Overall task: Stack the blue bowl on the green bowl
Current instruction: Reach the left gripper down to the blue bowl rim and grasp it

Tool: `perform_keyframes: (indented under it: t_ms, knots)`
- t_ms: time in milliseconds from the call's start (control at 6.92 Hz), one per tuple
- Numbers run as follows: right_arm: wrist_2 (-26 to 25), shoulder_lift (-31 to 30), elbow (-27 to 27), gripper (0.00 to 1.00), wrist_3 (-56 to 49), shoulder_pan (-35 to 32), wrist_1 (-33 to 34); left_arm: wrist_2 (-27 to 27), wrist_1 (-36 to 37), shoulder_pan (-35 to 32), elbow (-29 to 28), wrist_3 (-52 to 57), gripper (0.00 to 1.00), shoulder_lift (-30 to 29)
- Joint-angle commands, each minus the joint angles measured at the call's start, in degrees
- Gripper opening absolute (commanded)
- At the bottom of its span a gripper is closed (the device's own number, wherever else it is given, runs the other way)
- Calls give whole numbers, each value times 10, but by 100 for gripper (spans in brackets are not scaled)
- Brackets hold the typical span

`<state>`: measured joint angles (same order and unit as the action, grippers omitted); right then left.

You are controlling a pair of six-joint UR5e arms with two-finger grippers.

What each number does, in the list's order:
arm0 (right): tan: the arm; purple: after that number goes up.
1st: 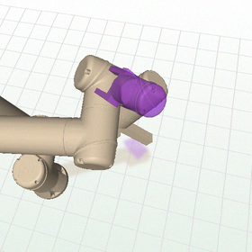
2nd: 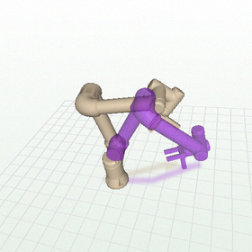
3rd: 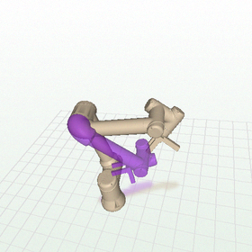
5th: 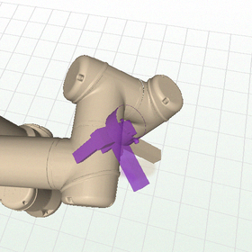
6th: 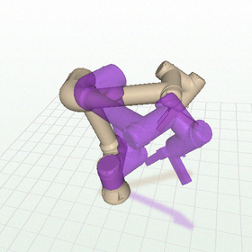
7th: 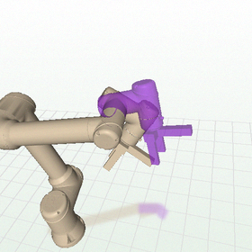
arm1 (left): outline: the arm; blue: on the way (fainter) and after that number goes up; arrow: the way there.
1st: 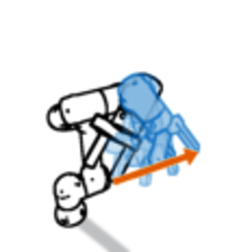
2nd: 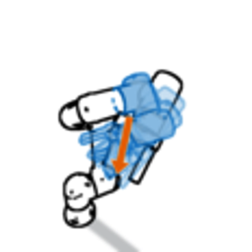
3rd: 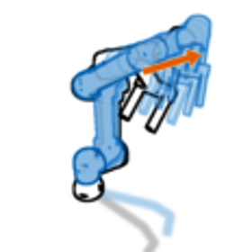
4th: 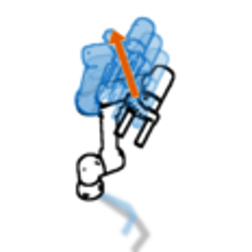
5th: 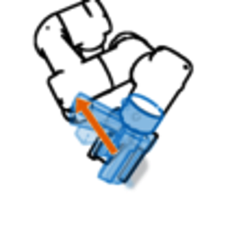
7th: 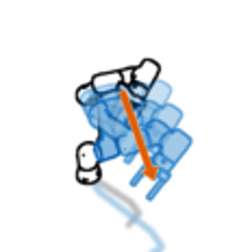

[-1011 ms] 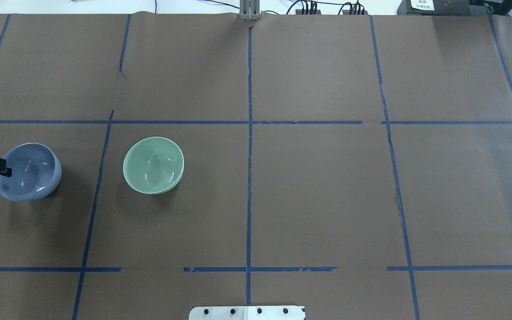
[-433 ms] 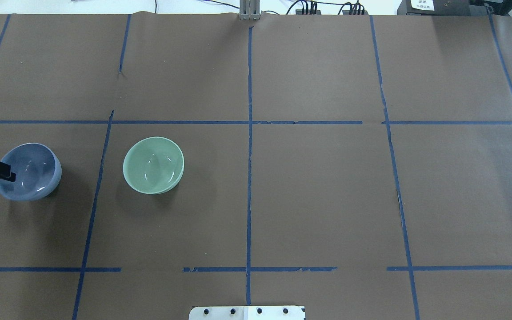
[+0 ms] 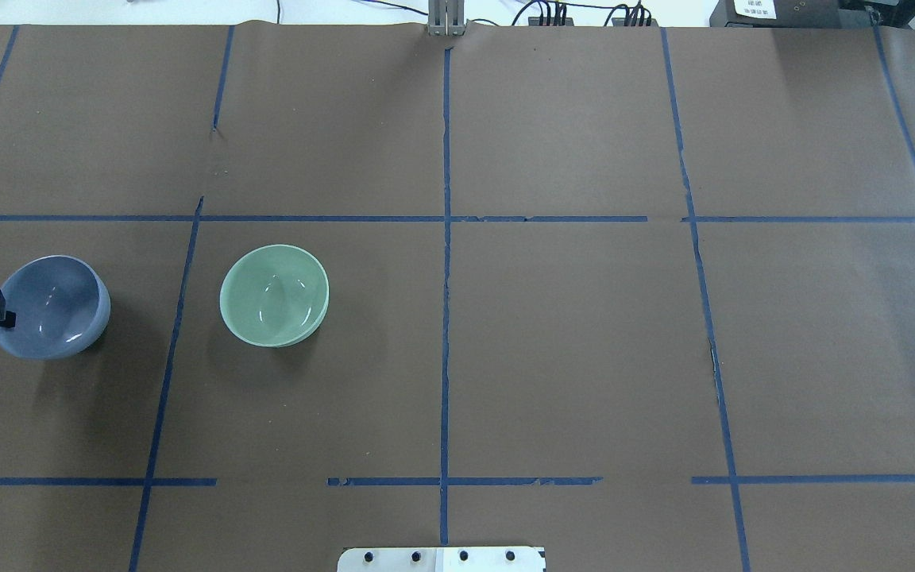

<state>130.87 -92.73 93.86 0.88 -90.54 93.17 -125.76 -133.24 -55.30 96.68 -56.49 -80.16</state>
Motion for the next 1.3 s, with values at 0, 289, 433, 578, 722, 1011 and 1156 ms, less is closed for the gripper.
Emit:
perform_keyframes:
  t_ms: [0, 289, 433, 578, 722, 1011, 1156]
  knots:
    - [0, 0, 0, 100, 0, 0, 0, -7, 5, -9, 44, 8, 0, 18]
    - [0, 0, 0, 100, 0, -1, 0, -75, 48, -49, 93, 71, 0, 46]
    - [0, 0, 0, 100, 0, -1, 0, -77, 120, -89, 138, 127, 0, 46]
    - [0, 0, 0, 100, 0, -1, 0, -77, 247, -129, 208, 193, 0, 39]
    - [0, 0, 0, 100, 0, -1, 0, -76, 338, -175, 255, 238, 0, 34]
    - [0, 0, 0, 100, 0, 0, 0, -74, 448, -201, 314, 241, 0, 5]
    - [0, 0, 0, 100, 0, 0, 0, -78, 453, -194, 319, 197, 0, -12]
